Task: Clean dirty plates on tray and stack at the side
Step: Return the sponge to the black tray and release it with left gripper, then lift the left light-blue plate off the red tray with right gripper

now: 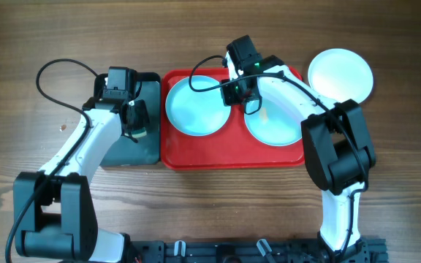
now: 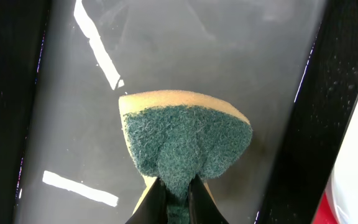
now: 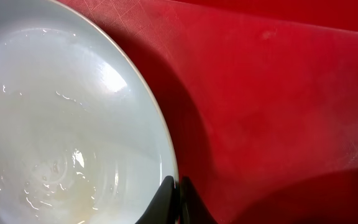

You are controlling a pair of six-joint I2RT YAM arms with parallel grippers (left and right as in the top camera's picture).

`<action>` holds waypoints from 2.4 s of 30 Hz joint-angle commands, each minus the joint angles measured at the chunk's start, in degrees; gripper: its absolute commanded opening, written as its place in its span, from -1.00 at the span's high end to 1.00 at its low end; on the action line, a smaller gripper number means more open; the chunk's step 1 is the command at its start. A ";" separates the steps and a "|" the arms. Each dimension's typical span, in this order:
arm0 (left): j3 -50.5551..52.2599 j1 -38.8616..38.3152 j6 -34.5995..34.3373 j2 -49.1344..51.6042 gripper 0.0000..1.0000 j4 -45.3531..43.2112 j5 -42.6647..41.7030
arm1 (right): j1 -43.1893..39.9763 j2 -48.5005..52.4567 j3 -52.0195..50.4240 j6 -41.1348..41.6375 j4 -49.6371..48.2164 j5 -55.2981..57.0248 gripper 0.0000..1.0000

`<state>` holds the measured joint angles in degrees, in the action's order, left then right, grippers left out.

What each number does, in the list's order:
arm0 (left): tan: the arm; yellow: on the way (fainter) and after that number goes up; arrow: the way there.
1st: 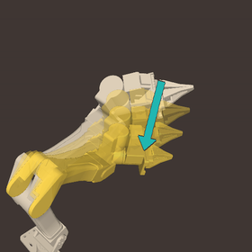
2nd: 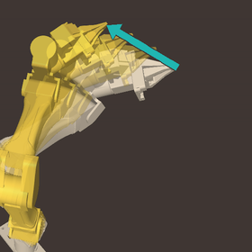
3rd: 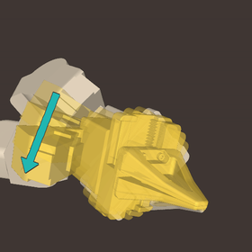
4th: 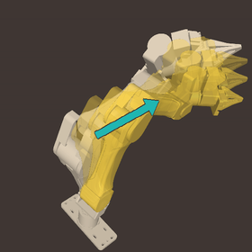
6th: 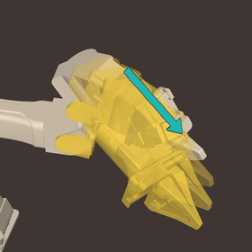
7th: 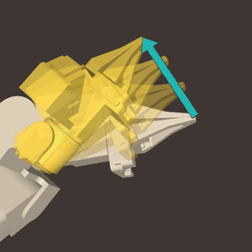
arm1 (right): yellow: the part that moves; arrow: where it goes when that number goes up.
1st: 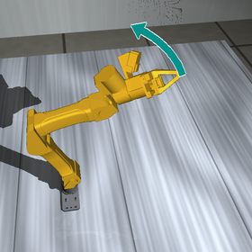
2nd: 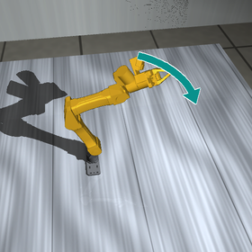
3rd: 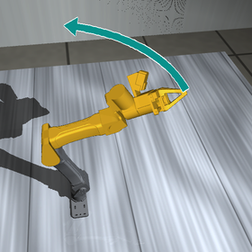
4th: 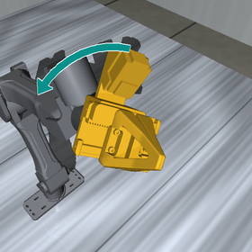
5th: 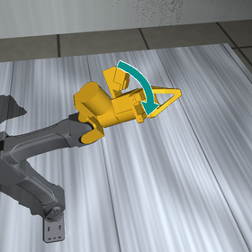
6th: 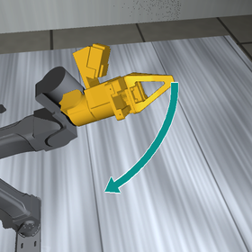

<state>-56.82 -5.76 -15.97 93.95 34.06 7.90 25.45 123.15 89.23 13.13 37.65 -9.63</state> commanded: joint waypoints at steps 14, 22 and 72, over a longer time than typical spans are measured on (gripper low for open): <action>0.37 0.31 7.85 -0.09 0.81 0.20 0.76 | 0.07 1.25 -0.44 -1.14 -0.31 -0.46 0.91; -2.80 1.18 5.03 -3.06 0.10 -1.53 0.76 | 0.09 1.25 -0.44 -1.11 -0.37 -0.48 0.53; -8.35 13.64 -1.42 -14.21 -1.00 -2.51 0.55 | 21.92 -9.44 0.37 -8.55 -27.82 31.32 0.91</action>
<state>-64.88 7.68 -16.88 79.70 31.55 8.10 44.69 112.97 89.38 12.95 12.73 13.63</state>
